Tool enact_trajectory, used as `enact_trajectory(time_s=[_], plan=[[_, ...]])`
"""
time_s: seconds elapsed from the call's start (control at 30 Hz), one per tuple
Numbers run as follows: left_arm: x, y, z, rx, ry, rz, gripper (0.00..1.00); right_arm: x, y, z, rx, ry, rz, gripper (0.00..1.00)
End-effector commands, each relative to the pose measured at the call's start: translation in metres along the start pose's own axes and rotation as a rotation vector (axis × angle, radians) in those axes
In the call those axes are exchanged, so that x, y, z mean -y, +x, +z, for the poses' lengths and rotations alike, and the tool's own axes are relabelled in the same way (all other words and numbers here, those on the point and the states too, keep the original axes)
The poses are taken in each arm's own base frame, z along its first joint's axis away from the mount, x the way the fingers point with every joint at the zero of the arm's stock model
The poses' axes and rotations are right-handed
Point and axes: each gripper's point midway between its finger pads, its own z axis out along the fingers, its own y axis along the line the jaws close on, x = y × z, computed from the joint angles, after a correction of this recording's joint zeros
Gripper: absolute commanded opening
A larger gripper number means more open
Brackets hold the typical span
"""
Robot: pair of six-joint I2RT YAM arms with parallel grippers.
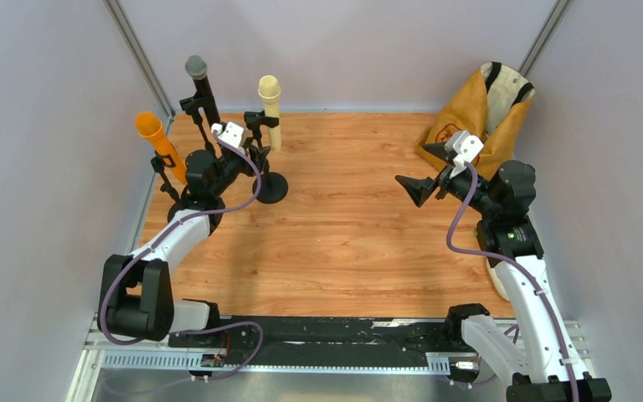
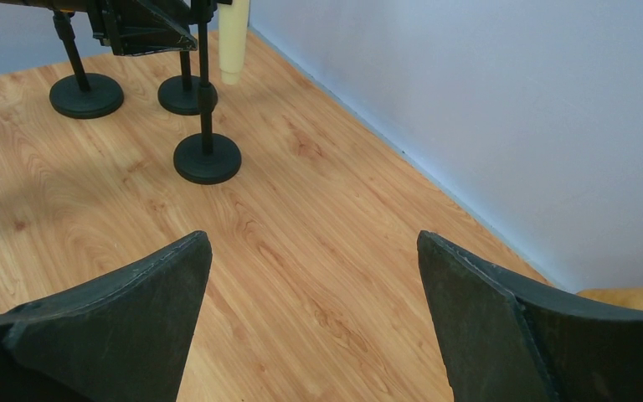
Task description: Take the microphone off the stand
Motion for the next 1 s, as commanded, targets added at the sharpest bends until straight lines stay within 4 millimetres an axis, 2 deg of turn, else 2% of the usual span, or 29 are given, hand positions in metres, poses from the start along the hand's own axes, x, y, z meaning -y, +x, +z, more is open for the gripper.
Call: enact_trajectory(time_s=[0.0,0.47,0.7,0.83,0.97], plan=[[0.001,-0.016,0.006,0.076,0.011,-0.010,0.60,-0.005,-0.009,0.000,0.037,-0.030,-0.043,1.00],[-0.022,0.001,0.016,0.082,-0.096,-0.003,0.55,-0.008,-0.003,0.002,0.029,-0.048,-0.034,1.00],[-0.016,0.005,0.020,0.089,-0.061,-0.009,0.47,-0.007,-0.001,0.003,0.025,-0.050,-0.032,1.00],[-0.009,0.002,0.022,0.104,-0.016,-0.003,0.45,-0.007,0.000,0.003,0.023,-0.052,-0.030,1.00],[-0.001,0.005,0.024,0.103,0.030,-0.006,0.38,-0.008,-0.001,0.003,0.025,-0.058,-0.030,1.00]])
